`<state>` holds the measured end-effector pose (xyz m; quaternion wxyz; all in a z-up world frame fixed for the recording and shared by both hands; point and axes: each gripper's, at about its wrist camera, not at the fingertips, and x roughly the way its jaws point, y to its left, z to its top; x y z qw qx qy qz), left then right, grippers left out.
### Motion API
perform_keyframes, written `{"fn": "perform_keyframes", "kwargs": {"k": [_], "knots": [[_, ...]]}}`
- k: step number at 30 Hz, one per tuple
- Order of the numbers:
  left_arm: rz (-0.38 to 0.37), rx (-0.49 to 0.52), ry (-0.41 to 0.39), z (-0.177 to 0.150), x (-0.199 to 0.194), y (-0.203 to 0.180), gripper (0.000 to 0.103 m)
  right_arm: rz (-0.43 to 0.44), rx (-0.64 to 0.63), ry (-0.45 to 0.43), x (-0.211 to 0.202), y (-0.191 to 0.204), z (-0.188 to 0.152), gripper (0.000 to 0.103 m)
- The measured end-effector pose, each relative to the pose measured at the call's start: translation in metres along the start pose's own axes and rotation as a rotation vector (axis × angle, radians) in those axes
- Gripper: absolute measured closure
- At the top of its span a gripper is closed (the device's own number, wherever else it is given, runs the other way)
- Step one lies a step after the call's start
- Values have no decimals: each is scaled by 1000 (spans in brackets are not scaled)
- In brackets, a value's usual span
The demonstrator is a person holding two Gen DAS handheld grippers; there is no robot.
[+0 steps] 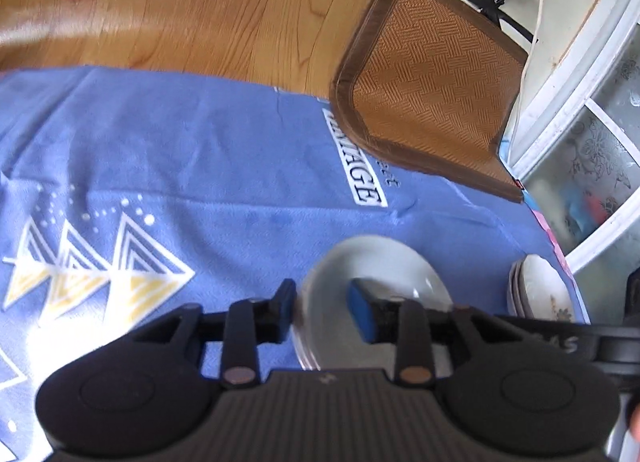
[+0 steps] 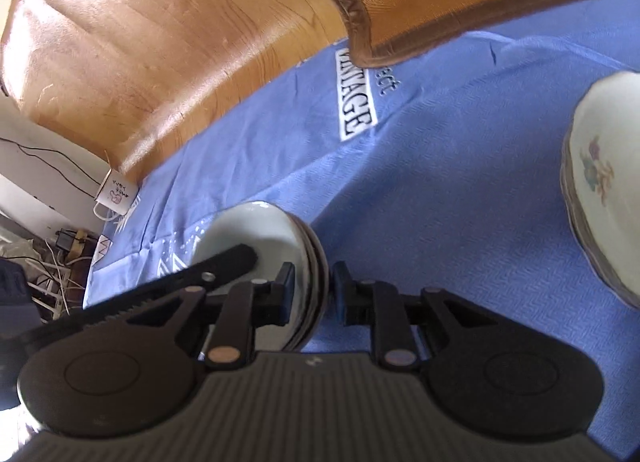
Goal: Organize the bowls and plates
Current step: 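Lift the bowl stack and lower it onto the saucer stack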
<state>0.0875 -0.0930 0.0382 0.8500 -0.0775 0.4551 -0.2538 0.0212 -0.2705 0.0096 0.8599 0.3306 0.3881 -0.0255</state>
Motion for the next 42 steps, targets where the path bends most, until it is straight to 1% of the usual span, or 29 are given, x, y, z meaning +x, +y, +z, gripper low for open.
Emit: {"fn": "perform_keyframes", "kwargs": {"k": [2,3,4,5,6,8,9,10,11,13,15,19,21,24,27,31,36,42], "knots": [[-6,-17,14,-3,4,8,53,-13,-29,-5,1,3,0,74],[-9,-29,16,-3,4,12,46,-20,-42,-8,2,4,-2,73],[-22,-45,18,-5,4,17,43,-25,-54,-11,2,4,-3,73],[-39,-58,19,-7,3,22,43,-27,-68,-15,2,5,-4,73],[-51,-68,16,-8,2,25,44,-30,-80,-22,3,5,-5,73],[-59,-78,12,-9,2,27,50,-36,-92,-31,7,5,-8,73],[-77,-75,15,-9,3,27,62,-32,-89,-30,10,3,-9,71],[-128,-89,26,-10,4,28,74,-32,-79,-43,10,2,-10,73],[-134,-109,29,-11,4,27,74,-35,-78,-48,10,2,-10,73],[-107,-111,27,-11,3,22,74,-35,-65,-42,8,1,-8,75],[-92,-115,36,-9,1,15,74,-28,-46,-35,4,-1,-6,75],[-111,-75,24,1,-2,-12,74,-31,-30,-87,-22,-8,0,75],[-131,-34,19,8,-1,-34,74,-38,-15,-127,-40,-16,7,75],[-179,18,30,17,7,-73,74,-73,3,-194,-74,-34,16,75],[-230,56,54,19,23,-112,73,-125,33,-247,-107,-59,22,76],[-270,83,115,13,50,-156,73,-185,82,-271,-133,-92,23,76],[-272,91,167,3,72,-177,73,-208,126,-265,-139,-120,22,76],[-239,93,193,0,86,-184,73,-183,164,-253,-139,-135,21,75]]}}
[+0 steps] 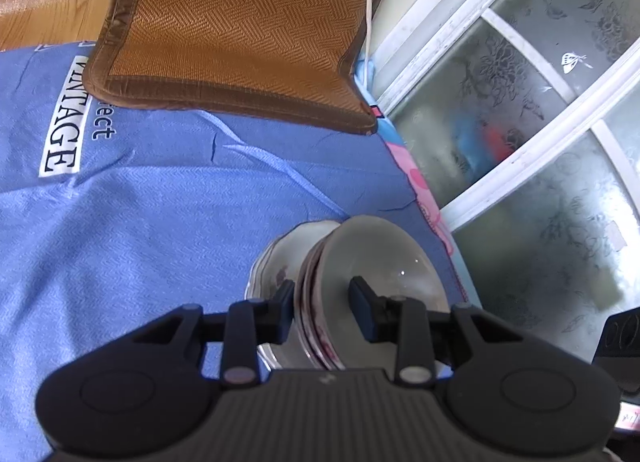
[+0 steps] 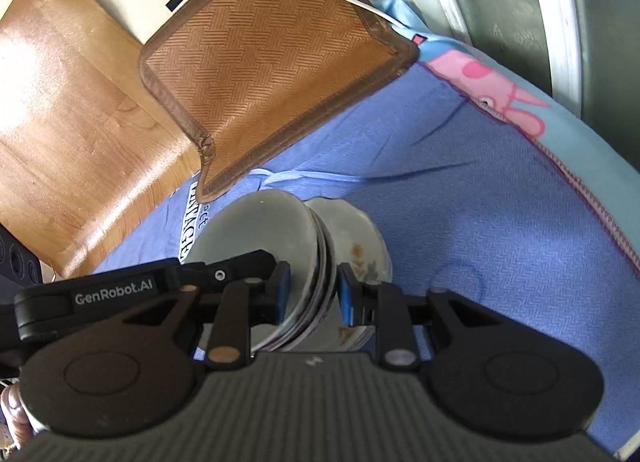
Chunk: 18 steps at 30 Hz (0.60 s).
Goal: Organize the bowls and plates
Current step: 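Lift the bowl stack and lower it onto the saucer stack, then open both tools and pull back from the stacked dishes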
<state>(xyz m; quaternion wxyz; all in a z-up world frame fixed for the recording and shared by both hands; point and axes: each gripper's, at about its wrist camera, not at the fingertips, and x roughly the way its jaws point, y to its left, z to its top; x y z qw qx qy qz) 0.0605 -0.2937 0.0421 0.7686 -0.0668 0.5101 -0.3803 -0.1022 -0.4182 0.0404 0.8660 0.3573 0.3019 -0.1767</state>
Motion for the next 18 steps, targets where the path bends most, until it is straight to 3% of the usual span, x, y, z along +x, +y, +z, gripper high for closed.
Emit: {"fn": "perform_keyframes", "kwargs": {"k": [3,7,12,15,18], "knots": [[18,29,-18,1,-2,-4,74,7,-8,-21,-2,0,-1,73],[31,65,-60,2,-11,-11,65,-52,-110,-150,-18,14,-4,70],[47,87,-98,-1,-28,-9,65,-90,-150,-276,-36,18,-9,70],[69,107,-129,-8,-42,-5,64,-104,-156,-329,-45,19,-24,70],[93,146,-171,-22,-59,3,56,-115,-140,-355,-52,21,-44,69]]}}
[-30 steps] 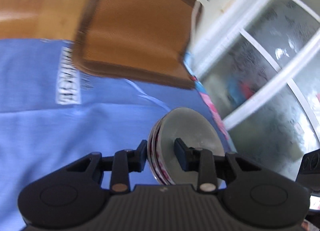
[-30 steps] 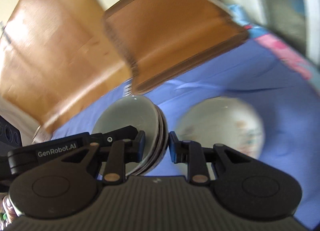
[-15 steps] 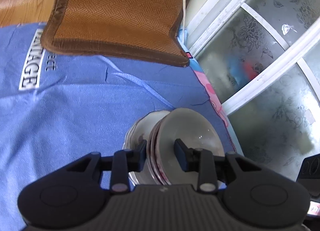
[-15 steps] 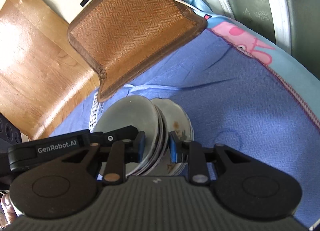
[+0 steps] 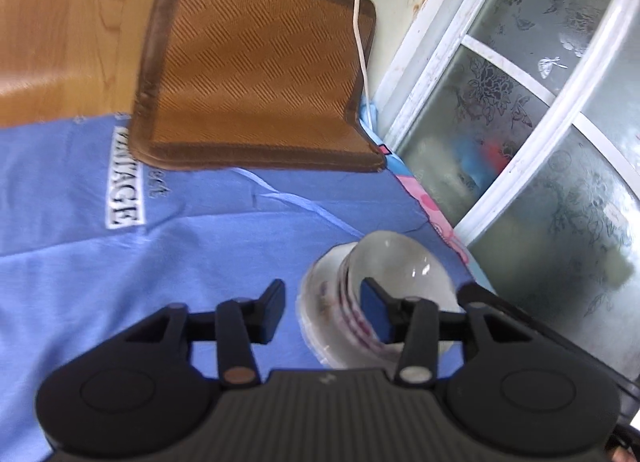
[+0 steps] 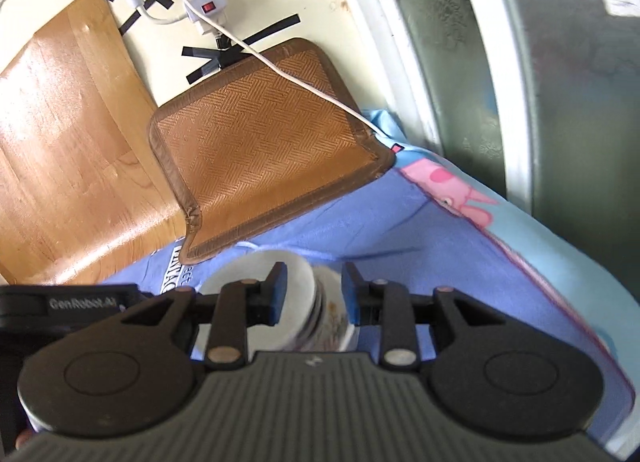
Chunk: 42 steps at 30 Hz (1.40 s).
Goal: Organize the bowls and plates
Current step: 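Open both tools and pull back from the stacked dishes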
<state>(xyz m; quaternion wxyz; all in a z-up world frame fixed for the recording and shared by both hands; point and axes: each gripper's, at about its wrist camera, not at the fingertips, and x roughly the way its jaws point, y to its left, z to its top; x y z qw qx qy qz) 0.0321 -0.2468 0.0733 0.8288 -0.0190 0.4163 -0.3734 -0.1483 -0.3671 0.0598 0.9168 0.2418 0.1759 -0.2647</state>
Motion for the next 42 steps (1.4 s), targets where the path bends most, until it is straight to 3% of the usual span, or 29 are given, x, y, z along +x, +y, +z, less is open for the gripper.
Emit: {"fn": "perform_keyframes", "kwargs": {"k": [4,7,11,17,20,22,25,27,42], "knots": [[62,69,-40,-23,-23,7,55,-39,29,-26,-26,4,-28,68],[59,81,-52,-39,-38,10,55,-68,43,-31,-41,10,-46,68],[69,115,-60,-63,-54,5,55,-81,30,16,-49,18,-65,68],[116,179,-81,-108,-76,-7,47,-77,15,51,-72,25,-97,68],[143,190,-101,-128,-89,-10,38,-74,7,57,-84,26,-111,68],[169,199,-118,-139,-98,-14,20,-67,9,55,-91,26,-118,67],[217,210,-168,-153,-115,-19,5,-45,16,44,-102,27,-124,62],[251,223,-195,-161,-124,-25,0,-27,13,30,-109,28,-129,59],[349,234,-219,-187,-156,-48,0,81,28,-32,-143,27,-137,56]]}}
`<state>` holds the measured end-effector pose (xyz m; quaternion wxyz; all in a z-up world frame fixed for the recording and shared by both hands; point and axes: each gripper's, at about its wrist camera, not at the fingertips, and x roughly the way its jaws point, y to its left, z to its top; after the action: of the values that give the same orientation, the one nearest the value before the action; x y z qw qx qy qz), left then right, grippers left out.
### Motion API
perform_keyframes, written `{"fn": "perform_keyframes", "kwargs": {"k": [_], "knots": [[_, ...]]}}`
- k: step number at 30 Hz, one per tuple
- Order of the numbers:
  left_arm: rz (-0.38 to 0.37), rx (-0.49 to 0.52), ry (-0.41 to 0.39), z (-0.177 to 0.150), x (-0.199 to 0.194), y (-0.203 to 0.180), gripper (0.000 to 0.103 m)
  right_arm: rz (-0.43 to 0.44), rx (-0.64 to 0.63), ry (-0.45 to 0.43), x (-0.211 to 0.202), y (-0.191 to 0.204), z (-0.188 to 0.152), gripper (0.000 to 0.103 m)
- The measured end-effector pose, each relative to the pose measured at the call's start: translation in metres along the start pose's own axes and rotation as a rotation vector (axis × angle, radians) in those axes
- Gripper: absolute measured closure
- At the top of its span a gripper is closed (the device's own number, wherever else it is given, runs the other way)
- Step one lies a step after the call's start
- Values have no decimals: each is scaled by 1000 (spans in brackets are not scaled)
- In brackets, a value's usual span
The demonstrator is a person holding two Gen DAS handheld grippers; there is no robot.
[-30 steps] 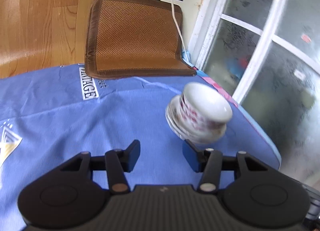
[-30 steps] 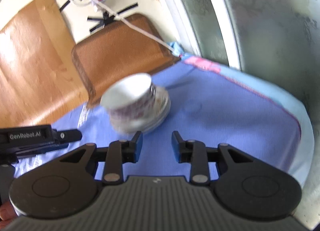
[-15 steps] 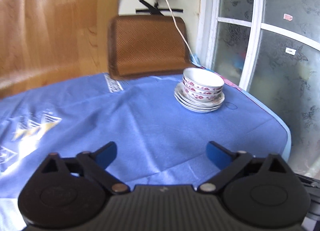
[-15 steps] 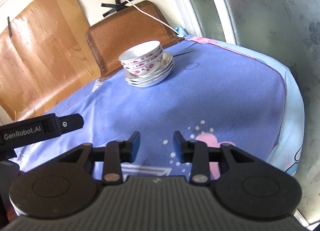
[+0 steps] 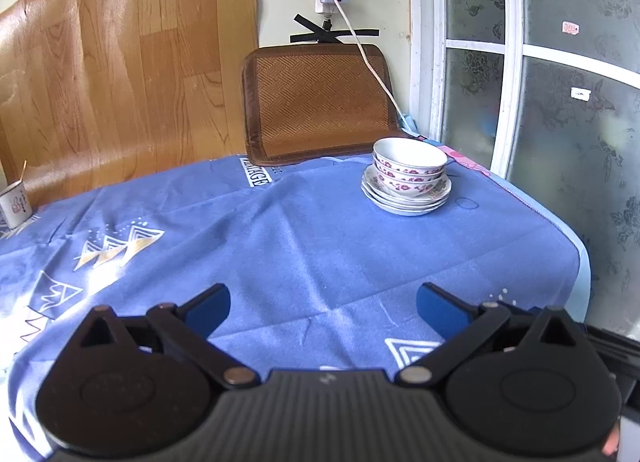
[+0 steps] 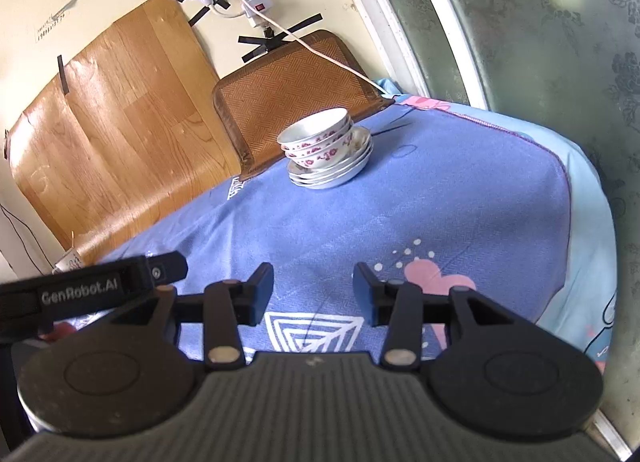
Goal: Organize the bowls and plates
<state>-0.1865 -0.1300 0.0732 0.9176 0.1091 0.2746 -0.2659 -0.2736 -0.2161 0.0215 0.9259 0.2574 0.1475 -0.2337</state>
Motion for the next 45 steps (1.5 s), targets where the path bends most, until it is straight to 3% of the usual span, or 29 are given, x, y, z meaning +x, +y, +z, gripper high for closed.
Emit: {"fn": "perform_keyframes", "kwargs": {"k": [8,13,19,27,31,45], "knots": [[46,-99,-23,-5,-9,26,0,41,-47,-16,0,16,0,52],[48,-140,12,-7,-6,39,0,13,-64,-60,-4,19,2,30],[87,-123,9,-11,-8,42,0,-8,-113,-99,-6,26,4,12],[160,-135,-29,-12,-9,54,0,13,-168,-76,1,41,11,5],[191,-159,-44,-14,-9,63,0,5,-176,-121,-4,49,11,0],[188,-157,-43,-20,-8,65,0,-6,-143,-77,-2,55,-5,0]]}}
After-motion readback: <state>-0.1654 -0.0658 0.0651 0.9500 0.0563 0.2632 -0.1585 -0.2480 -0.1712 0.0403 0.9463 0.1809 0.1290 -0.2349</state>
